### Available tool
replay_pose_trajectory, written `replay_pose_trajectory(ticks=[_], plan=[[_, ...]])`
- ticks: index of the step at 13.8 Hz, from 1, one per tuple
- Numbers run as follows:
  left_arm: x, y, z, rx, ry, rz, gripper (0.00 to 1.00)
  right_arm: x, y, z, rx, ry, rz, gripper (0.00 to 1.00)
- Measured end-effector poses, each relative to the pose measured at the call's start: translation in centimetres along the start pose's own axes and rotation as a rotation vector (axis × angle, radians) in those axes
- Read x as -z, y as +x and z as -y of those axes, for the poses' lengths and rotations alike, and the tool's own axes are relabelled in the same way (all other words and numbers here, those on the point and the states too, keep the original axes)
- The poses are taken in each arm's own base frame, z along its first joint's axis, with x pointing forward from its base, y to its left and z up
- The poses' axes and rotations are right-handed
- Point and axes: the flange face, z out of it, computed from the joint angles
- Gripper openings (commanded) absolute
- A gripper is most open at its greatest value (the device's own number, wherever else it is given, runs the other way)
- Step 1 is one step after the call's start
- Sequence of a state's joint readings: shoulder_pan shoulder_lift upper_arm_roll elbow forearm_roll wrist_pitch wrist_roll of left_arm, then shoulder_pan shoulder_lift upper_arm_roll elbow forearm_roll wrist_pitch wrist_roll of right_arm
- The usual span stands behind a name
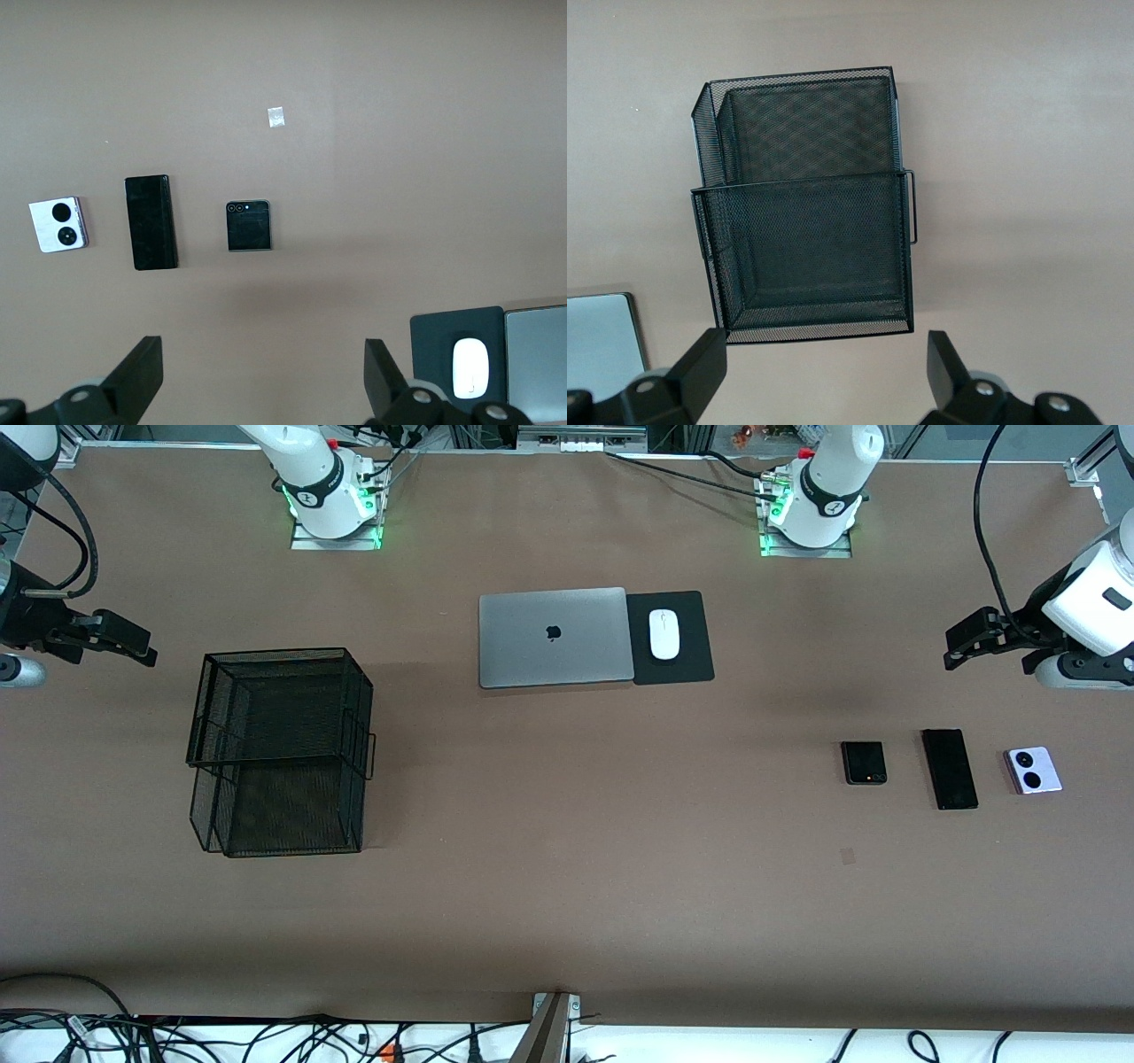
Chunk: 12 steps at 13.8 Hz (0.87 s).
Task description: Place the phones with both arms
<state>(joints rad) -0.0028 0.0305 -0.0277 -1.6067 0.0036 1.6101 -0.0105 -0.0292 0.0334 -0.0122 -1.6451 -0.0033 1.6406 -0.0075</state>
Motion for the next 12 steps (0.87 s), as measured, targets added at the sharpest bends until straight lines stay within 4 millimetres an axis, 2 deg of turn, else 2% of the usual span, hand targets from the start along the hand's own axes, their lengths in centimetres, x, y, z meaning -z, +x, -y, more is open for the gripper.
replay_pose_trajectory(ticks=[12], plan=[[-0.70,-0.35,-0.12,-0.002,0.000,0.042,1.00,-0.01,0.01,0.00,0.000,0.000,0.000,1.00]])
